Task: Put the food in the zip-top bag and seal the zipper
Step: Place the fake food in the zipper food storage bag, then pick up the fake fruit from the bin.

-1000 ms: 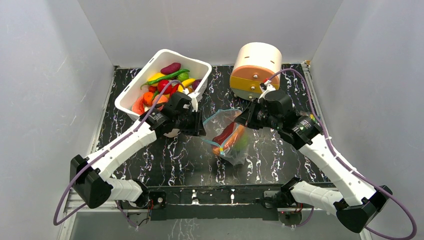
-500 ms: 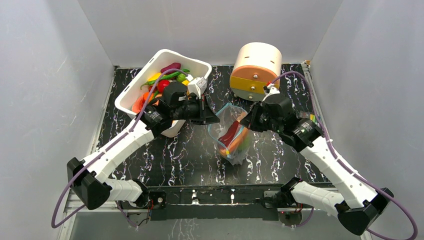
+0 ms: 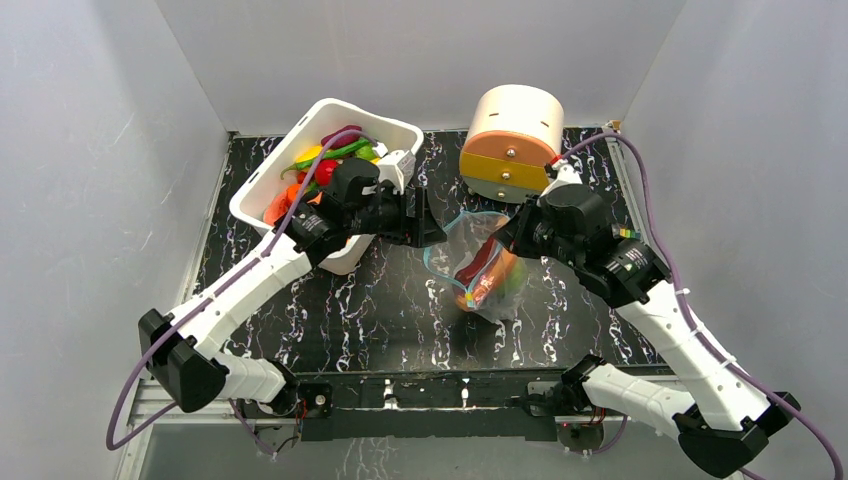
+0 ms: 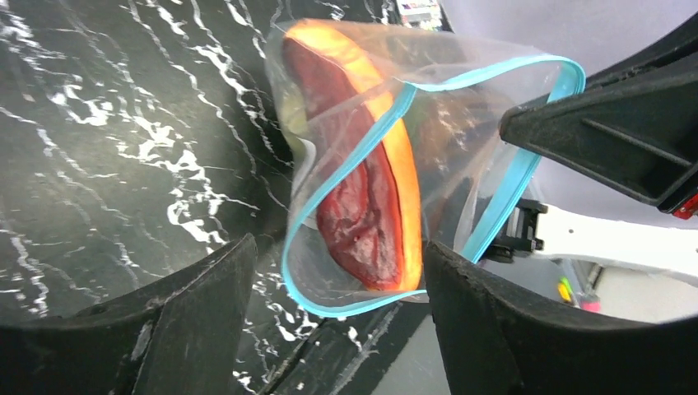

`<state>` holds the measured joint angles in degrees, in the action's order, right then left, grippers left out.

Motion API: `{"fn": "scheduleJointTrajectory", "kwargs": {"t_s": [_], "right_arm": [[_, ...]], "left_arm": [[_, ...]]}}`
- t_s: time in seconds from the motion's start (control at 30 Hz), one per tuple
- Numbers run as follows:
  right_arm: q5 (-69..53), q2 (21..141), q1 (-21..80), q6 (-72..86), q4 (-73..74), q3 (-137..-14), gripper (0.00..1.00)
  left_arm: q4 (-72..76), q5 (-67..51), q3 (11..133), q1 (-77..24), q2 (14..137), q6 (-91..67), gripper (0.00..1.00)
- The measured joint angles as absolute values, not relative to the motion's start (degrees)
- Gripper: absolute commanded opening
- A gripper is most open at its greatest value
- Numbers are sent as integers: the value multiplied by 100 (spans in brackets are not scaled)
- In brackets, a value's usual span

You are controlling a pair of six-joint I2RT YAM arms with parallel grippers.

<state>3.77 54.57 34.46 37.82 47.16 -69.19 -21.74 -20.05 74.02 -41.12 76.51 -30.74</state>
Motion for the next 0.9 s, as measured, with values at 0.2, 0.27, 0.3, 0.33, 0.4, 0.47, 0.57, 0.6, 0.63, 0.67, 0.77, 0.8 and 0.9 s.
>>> {"fn": "scheduleJointTrajectory", "kwargs": {"t_s": [0.2,0.27,0.3,0.33,0.4,0.47,0.57,0.6,0.63,0.67,0.77,0.8,0.9], "right_arm": [[432,5415,3446,3756,4692,-6423,0],[414,5415,3446,3756,4665,-6326,0],[392,5415,3446,3756,4637,-6298,0],[364,5413,3446,3756,4609,-6287,0],[303,5411,3446,3756,4554,-6287,0],[270,5406,3446,3756,4497,-6287,0],[154,5406,3446,3754,4477,-6285,0],[145,5406,3446,3756,4475,-6283,0],[126,5404,3446,3756,4462,-6270,0],[93,5398,3446,3756,4429,-6241,0],[-56,5382,3446,3756,4355,-6189,0],[-102,5339,3446,3758,4329,-6136,0],[-134,5247,3446,3758,4333,-6095,0]], "left_arm": [[-2534,-1135,7467,-4112,7568,-2445,86],[-2770,-777,7596,-4110,7607,-2237,91],[-2856,-620,7690,-4108,7644,-2147,96],[-2974,-388,7854,-4084,7723,-2025,98],[-3094,-104,8086,-4023,7859,-1855,98],[-3170,102,8252,-3900,7992,-1717,98],[-3286,331,8300,-3273,8187,-1538,89],[-3317,386,8300,-3092,8215,-1518,84],[-3326,364,8300,-2906,8232,-1479,75],[-3323,362,8300,-2731,8252,-1452,69],[-3299,250,8300,-1992,8490,-1369,59],[-3251,200,8259,-1737,8641,-1374,60],[-3173,121,8130,-1378,8884,-1321,69]]}}
